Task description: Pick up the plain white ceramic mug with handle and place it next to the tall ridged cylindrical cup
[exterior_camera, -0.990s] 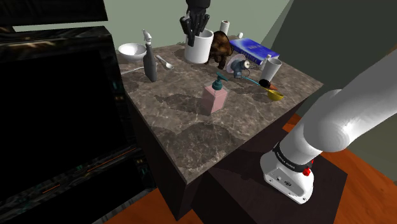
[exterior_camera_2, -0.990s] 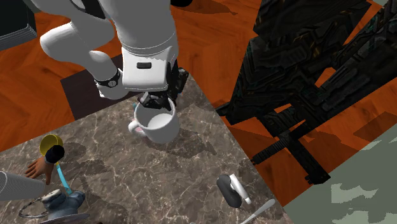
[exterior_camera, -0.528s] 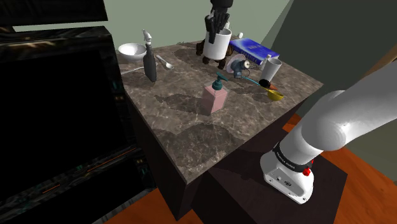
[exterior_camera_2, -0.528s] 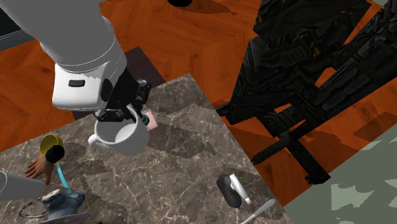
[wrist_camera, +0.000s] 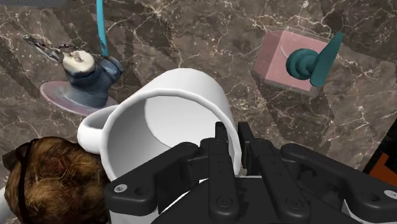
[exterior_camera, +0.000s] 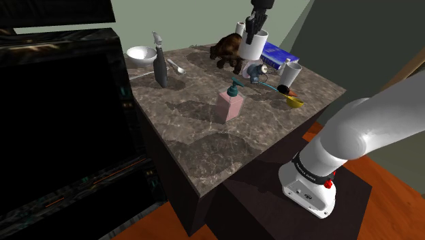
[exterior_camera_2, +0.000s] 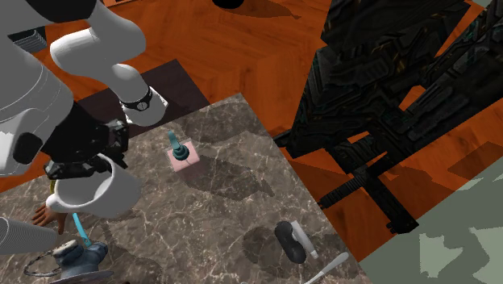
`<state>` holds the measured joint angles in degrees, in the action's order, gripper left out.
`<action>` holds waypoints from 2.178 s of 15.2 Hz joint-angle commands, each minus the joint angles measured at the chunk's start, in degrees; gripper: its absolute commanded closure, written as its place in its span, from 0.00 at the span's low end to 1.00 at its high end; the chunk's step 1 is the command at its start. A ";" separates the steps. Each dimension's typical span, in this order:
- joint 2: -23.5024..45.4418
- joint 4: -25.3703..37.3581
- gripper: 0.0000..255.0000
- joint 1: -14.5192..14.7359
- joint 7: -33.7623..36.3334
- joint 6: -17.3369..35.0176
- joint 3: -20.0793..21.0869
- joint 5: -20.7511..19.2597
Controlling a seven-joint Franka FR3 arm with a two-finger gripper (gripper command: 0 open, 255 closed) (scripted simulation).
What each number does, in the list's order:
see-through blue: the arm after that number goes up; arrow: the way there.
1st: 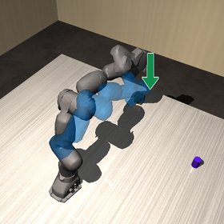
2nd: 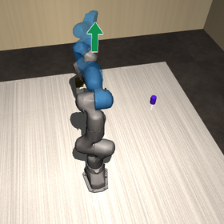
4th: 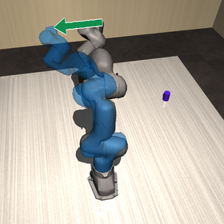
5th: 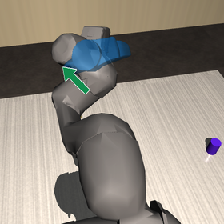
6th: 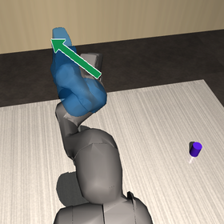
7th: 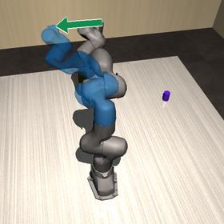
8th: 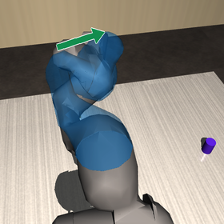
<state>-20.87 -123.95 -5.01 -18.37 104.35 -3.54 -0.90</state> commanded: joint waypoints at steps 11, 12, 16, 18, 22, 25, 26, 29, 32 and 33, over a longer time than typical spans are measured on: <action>2.66 3.43 1.00 -6.23 -16.90 -0.37 -11.81 -3.23; 3.29 4.10 1.00 -6.71 -18.36 -0.38 -12.81 -3.34; 6.44 7.45 1.00 -8.57 -24.33 -0.47 -16.78 -3.32; 8.40 9.51 1.00 -9.47 -27.41 -0.57 -18.76 -2.99; 13.15 14.45 1.00 -11.34 -33.77 -0.97 -22.66 -1.55; 17.47 18.92 1.00 -12.97 -38.75 -1.55 -25.43 0.31; 19.06 20.57 1.00 -13.59 -40.44 -1.83 -26.31 1.10; 24.29 26.06 1.00 -15.92 -45.56 -2.96 -28.60 3.92; 30.17 32.48 1.00 -19.01 -50.59 -4.66 -30.38 7.36; 32.27 34.86 1.00 -20.27 -52.19 -5.39 -30.80 8.60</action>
<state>9.28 -91.55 -23.95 -68.52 99.72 -33.72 6.41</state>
